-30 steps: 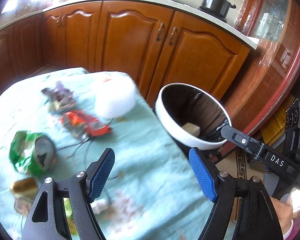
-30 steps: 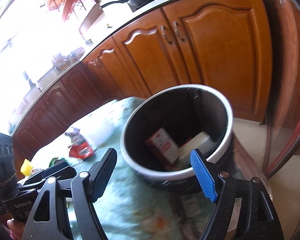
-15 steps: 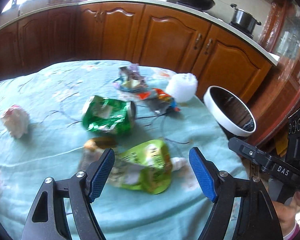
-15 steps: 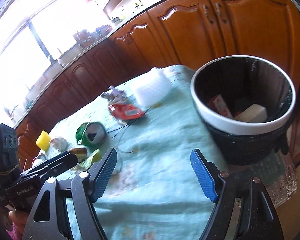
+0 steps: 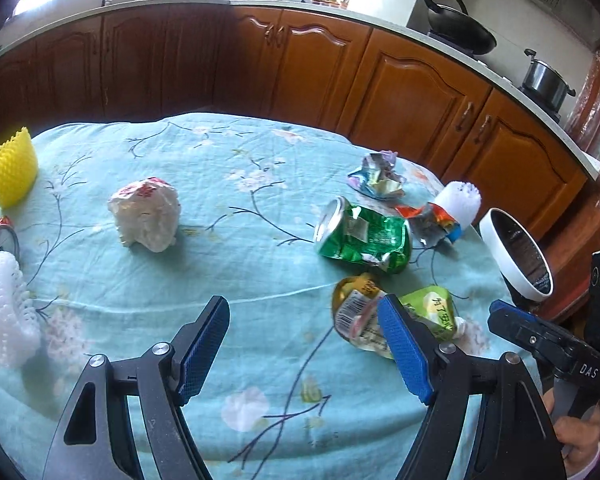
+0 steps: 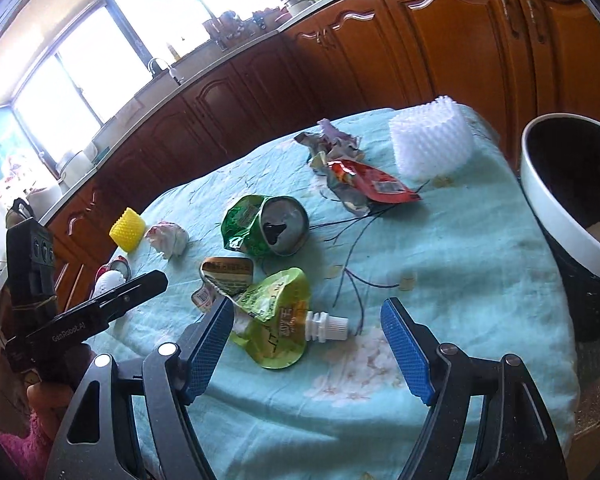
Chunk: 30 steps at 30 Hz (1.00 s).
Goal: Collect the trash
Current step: 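Move both open tools back over the remaining table trash, then grasp the green spout pouch with the right tool while the left tool grasps the white crumpled plastic bag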
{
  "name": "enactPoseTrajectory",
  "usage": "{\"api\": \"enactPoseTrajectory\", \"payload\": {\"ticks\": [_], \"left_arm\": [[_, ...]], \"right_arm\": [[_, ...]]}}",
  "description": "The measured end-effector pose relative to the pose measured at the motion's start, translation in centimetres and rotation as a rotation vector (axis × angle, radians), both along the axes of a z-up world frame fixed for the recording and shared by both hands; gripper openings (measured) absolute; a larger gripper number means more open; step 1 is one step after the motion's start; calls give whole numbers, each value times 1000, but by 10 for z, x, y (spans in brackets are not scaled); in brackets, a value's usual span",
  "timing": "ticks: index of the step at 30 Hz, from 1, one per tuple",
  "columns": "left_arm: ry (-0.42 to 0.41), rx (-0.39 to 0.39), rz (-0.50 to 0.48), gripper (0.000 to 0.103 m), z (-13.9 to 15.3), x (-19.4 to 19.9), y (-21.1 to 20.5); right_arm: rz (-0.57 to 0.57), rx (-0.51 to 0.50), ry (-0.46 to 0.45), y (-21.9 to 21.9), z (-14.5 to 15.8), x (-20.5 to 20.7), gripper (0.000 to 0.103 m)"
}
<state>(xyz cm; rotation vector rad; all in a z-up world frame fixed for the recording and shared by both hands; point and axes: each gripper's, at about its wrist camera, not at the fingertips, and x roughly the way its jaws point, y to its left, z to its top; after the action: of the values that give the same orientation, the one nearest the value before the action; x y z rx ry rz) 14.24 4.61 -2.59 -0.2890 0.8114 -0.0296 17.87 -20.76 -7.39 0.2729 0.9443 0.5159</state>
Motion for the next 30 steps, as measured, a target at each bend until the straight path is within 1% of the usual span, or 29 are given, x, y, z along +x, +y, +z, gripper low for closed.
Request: {"api": "enactPoseTrajectory", "payload": {"ticks": [3, 6, 9, 13, 15, 17, 18, 20, 21, 22, 23, 24, 25, 26, 27, 30], "left_arm": [[8, 1, 42, 77, 0, -2, 19], [16, 13, 81, 77, 0, 2, 35], [17, 18, 121, 77, 1, 6, 51], [10, 48, 173, 79, 0, 17, 68], [12, 60, 187, 79, -2, 24, 74], [24, 79, 197, 79, -7, 36, 79], [31, 85, 200, 79, -11, 42, 82], [48, 94, 208, 79, -19, 55, 85], [53, 98, 207, 77, -23, 59, 86], [63, 107, 206, 75, -27, 66, 84], [71, 114, 201, 63, -31, 70, 83], [82, 111, 188, 45, -34, 73, 82], [93, 108, 179, 43, -38, 77, 81], [85, 114, 177, 40, -38, 76, 79], [77, 112, 170, 34, -36, 74, 77], [63, 67, 137, 28, -31, 62, 71]], "right_arm": [[61, -21, -13, 15, 2, 0, 78], [150, -64, -49, 34, 5, -3, 78], [223, -119, -98, 52, 10, -5, 78], [303, -181, -154, 76, 14, -7, 77], [339, -208, -161, 87, 11, -5, 70], [370, -234, -149, 97, 3, -2, 55], [380, -252, -139, 101, -2, -1, 52], [388, -295, -120, 107, -14, 1, 32], [382, -315, -119, 108, -18, 1, 29], [372, -326, -130, 108, -18, 1, 23], [364, -323, -131, 106, -17, 1, 17], [358, -312, -125, 103, -15, 1, 15], [346, -297, -118, 99, -14, 2, 9], [333, -291, -114, 95, -13, 2, 4], [319, -294, -111, 92, -12, 2, 3], [278, -274, -103, 80, -9, -1, 3]]}}
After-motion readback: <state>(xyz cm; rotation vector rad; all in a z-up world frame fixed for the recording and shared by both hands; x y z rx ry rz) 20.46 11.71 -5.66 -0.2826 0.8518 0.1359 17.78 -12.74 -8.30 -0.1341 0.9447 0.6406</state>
